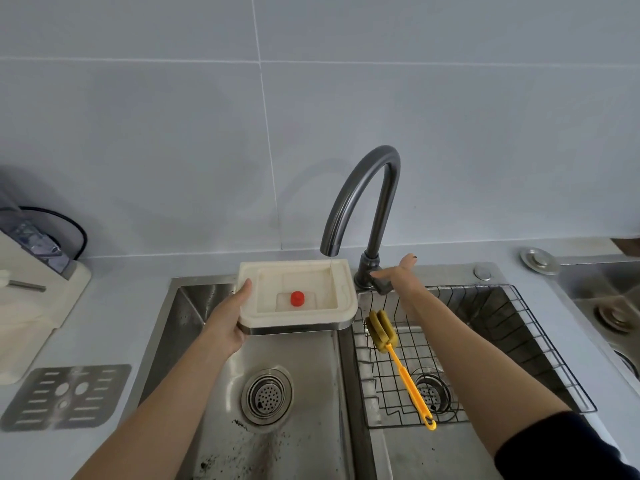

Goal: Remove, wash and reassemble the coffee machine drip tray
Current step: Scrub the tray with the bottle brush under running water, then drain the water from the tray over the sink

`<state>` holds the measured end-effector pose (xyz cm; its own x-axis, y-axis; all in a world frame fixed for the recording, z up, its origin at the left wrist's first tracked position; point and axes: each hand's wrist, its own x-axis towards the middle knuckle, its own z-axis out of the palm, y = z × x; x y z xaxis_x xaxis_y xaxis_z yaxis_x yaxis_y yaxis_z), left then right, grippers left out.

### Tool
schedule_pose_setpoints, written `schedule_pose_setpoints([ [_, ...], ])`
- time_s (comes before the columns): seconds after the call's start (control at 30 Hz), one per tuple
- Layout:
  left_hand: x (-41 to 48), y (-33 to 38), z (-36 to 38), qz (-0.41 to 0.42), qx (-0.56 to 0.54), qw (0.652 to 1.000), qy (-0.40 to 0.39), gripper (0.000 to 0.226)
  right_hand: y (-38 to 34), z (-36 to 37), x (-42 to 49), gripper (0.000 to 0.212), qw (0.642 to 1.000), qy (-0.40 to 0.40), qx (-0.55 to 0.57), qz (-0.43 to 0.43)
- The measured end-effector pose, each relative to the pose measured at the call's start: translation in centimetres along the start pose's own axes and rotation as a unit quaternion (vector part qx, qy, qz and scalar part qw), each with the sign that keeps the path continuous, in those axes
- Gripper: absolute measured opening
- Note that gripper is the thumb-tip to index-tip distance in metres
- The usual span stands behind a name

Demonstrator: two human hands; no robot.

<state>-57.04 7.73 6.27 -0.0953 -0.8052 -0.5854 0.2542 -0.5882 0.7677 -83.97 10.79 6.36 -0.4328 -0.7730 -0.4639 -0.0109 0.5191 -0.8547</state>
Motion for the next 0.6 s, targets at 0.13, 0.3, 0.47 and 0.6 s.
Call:
schedule_pose_setpoints([
  [0.13, -0.3, 0.0, 0.0, -0.001, 0.004, 1.0, -0.008, 0.013, -0.9, -0.2, 0.0, 0.102, 0.999, 0.012, -0.037, 0.018],
  [0.3, -1.0, 0.1, 0.1, -0.005, -0.004, 1.0, -0.011, 0.013, -0.1, -1.0, -1.2, 0.115, 0.993, -0.039, -0.107, -0.018],
  [0.47, -1.7, 0.6, -0.8, -0.004, 0.0, 1.0, -0.012, 0.018, 1.1, -1.0, -4.7, 0.125, 0.972, -0.171, -0.149, -0.062],
  [0.6, -2.6, 1.1, -1.4, -0.002, 0.002, 1.0, -0.029, 0.021, 1.8, 0.7, -7.2, 0.135, 0.944, -0.235, -0.191, -0.131],
])
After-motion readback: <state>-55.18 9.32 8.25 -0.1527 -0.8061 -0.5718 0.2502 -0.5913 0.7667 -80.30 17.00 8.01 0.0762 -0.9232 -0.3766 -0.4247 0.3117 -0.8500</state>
